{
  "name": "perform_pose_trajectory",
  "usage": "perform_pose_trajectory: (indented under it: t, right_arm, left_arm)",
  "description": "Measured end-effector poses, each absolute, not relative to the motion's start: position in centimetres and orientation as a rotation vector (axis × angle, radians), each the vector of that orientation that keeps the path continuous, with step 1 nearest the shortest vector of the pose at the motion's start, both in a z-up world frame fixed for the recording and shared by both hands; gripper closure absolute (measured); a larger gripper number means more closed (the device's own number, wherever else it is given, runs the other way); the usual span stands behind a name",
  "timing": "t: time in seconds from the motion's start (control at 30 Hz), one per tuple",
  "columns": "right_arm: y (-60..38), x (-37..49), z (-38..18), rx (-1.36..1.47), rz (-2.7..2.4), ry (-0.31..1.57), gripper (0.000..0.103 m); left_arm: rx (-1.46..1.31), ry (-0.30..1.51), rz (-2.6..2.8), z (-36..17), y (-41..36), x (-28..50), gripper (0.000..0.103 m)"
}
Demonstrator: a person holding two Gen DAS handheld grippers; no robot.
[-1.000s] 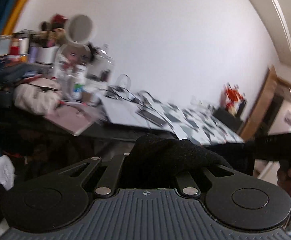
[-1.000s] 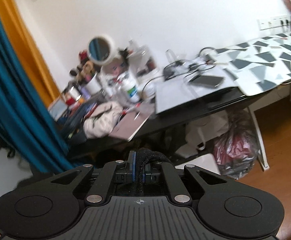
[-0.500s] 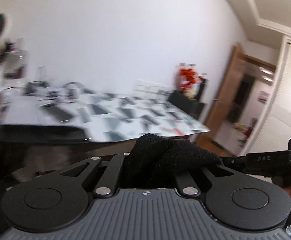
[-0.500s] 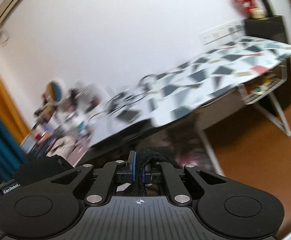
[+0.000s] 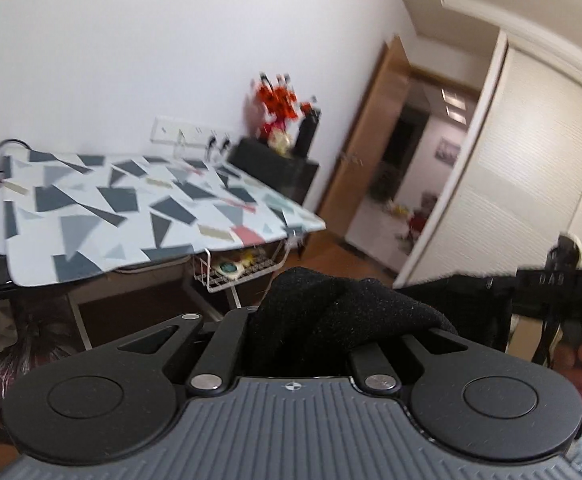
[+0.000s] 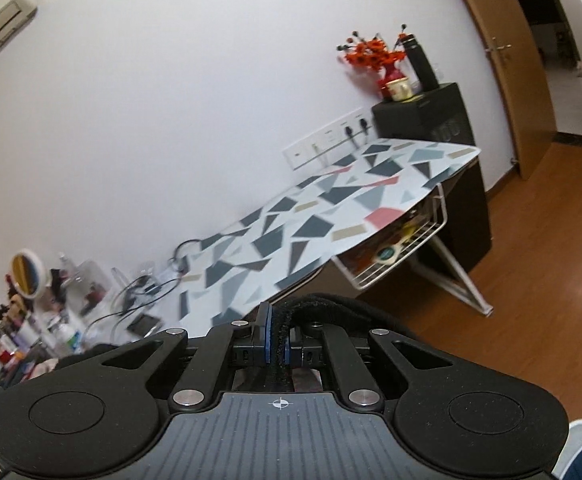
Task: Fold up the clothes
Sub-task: 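Lift the black garment with both tools and carry it to the patterned table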
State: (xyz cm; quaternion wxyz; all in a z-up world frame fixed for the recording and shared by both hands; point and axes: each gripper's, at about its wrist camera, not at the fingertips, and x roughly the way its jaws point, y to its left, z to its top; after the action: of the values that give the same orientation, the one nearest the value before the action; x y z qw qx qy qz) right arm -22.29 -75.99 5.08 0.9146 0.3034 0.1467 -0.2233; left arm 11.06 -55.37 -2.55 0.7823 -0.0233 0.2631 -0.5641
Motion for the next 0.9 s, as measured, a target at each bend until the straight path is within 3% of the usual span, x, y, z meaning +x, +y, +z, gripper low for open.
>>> perform_pose_trajectory:
  t: [0.27,0.4,0.57,0.63,0.8,0.87,0.9]
  right_arm:
    - [-86.3,-14.3,3.9,0.733,-0.599,0.265,0.099]
    - [-92.2,-5.4,9.2,0.652,-0.606,0.191,0.099]
    - [-95.2,5.4,19.1,0.376,-0.561,-0.062,0.098]
    - [-95.8,9.0,20.8,0.311,-0.572,-0.079,0.097]
    - [-99.2,18.5,16.5,0.350,-0.548,0.080,0.095]
    - [-100.5,21.8,11.6,0.462,-0.519,0.208,0.084]
    - [-101.2,23.6,8.5,0.517,-0.517,0.299,0.062]
  left_arm:
    - [-0.086,0.546,-1.258,-3.0,-63.6,21.6,0.098]
    - [-0.120,0.509,-1.263,-0.4,-68.1,29.9,0.098]
    - [-0.164,0.283,-1.206,5.1,-71.1,38.9,0.098]
    - [-0.186,0.255,-1.186,6.4,-71.4,41.7,0.097]
    - [-0.136,0.293,-1.081,5.0,-71.3,46.2,0.097]
    - [-0.107,0.388,-1.028,2.4,-71.4,47.7,0.097]
    - [-0.092,0.451,-1.006,0.7,-71.5,48.5,0.098]
